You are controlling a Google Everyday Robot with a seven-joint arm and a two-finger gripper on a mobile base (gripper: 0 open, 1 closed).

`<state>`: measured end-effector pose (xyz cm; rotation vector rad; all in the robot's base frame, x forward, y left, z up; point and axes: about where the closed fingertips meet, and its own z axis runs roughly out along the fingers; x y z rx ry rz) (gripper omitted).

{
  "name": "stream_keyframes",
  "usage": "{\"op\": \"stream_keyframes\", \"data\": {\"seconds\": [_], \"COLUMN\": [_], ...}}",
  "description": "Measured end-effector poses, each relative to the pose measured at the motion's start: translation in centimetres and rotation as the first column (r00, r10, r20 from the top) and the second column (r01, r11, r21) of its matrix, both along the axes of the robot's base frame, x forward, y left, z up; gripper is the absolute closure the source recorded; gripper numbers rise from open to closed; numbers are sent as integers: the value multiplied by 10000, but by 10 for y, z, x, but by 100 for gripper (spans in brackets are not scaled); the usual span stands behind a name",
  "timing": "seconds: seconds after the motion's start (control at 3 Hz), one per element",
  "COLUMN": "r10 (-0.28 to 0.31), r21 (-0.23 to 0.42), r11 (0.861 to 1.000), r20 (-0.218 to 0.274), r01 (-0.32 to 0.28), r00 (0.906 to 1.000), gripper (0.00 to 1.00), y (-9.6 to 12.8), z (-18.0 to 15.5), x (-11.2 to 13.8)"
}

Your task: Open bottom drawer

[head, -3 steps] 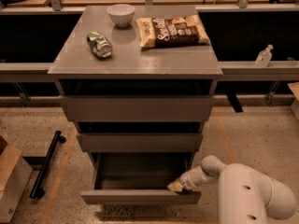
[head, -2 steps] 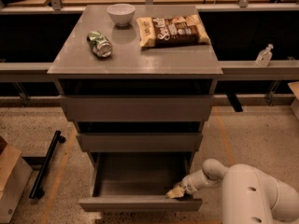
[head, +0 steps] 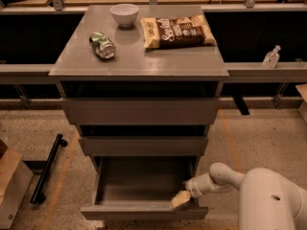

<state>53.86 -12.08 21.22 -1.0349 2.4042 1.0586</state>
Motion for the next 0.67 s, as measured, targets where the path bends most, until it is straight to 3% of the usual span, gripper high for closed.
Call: {"op": "stream_keyframes", "data": {"seconds": [0.33, 0.67], "r10": [42, 53], "r21": [89, 104], "r11": [9999, 9999], "r20": [674, 717], "r01": [-48, -61], "r00": [9977, 9974], "gripper": [0, 0], "y": [5, 7], "z": [22, 25], "x": [5, 5]}}
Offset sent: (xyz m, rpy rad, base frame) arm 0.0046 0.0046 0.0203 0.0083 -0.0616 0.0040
